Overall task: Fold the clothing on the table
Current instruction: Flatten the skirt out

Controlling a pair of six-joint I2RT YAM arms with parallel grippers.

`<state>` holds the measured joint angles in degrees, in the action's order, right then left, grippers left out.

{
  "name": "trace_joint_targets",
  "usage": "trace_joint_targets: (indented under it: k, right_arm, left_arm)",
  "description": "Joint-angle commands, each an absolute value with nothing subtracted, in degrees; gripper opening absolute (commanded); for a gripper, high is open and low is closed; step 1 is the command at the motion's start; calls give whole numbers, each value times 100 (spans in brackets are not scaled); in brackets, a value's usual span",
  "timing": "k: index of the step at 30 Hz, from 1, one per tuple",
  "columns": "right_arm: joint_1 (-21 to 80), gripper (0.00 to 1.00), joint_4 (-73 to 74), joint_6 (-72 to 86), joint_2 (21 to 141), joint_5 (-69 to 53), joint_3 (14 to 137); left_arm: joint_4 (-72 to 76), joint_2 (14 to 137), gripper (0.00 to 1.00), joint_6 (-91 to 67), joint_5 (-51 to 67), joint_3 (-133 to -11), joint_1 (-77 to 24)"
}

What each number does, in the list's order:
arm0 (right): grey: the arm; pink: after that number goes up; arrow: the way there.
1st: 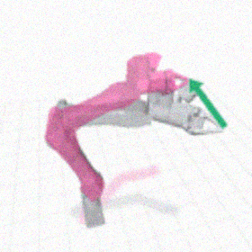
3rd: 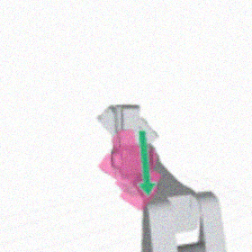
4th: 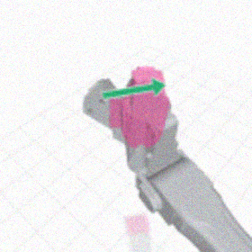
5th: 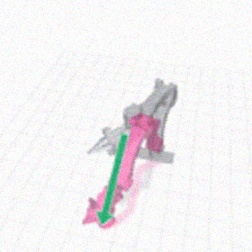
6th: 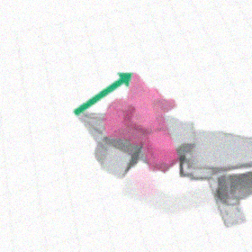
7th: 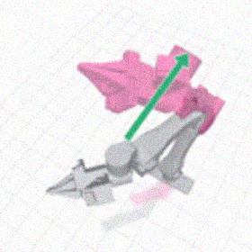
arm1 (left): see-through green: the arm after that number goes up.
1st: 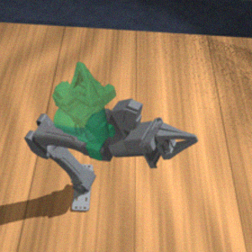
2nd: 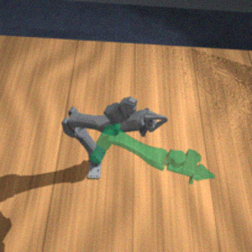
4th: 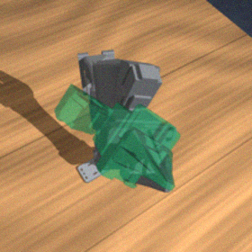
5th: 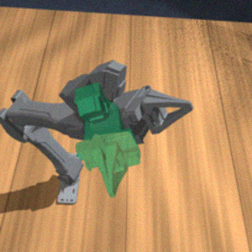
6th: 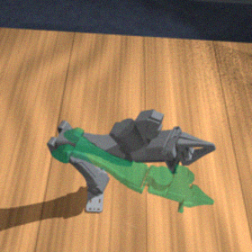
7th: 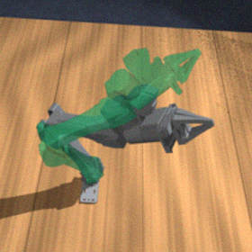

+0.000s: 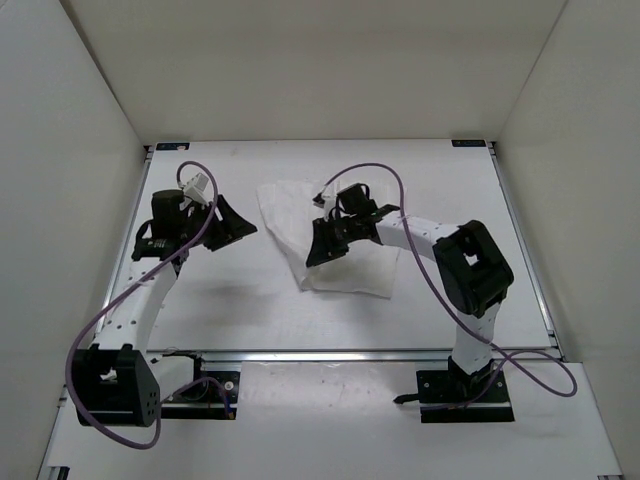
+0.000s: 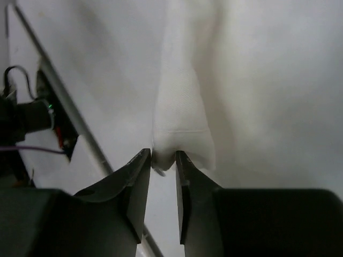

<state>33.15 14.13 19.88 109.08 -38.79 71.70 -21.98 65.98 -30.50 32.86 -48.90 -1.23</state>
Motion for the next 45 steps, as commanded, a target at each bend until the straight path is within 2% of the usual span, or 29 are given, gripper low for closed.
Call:
trace_joint_targets:
  k: [1, 3, 10, 13, 19, 30, 33, 35, 36, 37, 38, 39, 40, 41, 45]
  right_arm:
    - [3805, 30, 1626, 1732, 10644, -4669, 7374]
    - [3893, 41, 1513, 1836, 10294, -4264, 6955]
    - [2859, 44, 1563, 2496, 8441, -2675, 5083]
    - [2314, 46, 1801, 2505, 7903, -2453, 4607]
    - [1662, 47, 1828, 2584, 7532, -2391, 3956]
    - [1433, 48, 1573, 2787, 7541, -2039, 3375]
    - [1424, 47, 1504, 2865, 7506, -2003, 3244]
    - [1301, 46, 1320, 2865, 7628, -2083, 3173]
    - [1283, 43, 1275, 2822, 7681, -2135, 3199]
    - [1248, 37, 1187, 2821, 7795, -2249, 3278]
    - [1213, 27, 1126, 2804, 7944, -2276, 3331]
    - [1187, 18, 1082, 2830, 8085, -2398, 3427]
    - [1169, 0, 1107, 2795, 8138, -2521, 3480]
    - [1178, 0, 1125, 2786, 8226, -2566, 3663]
    - [1371, 0, 1502, 2655, 7973, -2549, 4550]
  left_arm:
    - [-2233, 6390, 68, -3059, 3314, -4984, -70]
    - [-2258, 6381, 68, -3067, 3296, -4817, -176]
    - [-1873, 6433, 66, -3330, 2331, -3806, -1430]
    - [-1583, 6583, 66, -3498, 2197, -3262, -1740]
    - [-1275, 6829, 67, -3612, 1688, -2751, -1775]
    - [-378, 7628, 66, -4025, 1415, -2768, -2013]
    - [-281, 7909, 59, -4026, 1520, -2873, -2109]
    - [-106, 8033, 50, -4069, 1590, -2857, -2101]
    - [-97, 8024, 45, -4122, 1513, -2848, -2118]
    - [77, 8016, 39, -4183, 1477, -2804, -2153]
    - [192, 7963, 34, -4184, 1407, -2752, -2136]
    - [263, 7919, 25, -4227, 1424, -2734, -2127]
    - [394, 7910, 10, -4262, 1415, -2725, -2066]
    - [448, 7910, 1, -4228, 1432, -2768, -2065]
    - [282, 7744, 0, -4114, 1730, -3382, -1864]
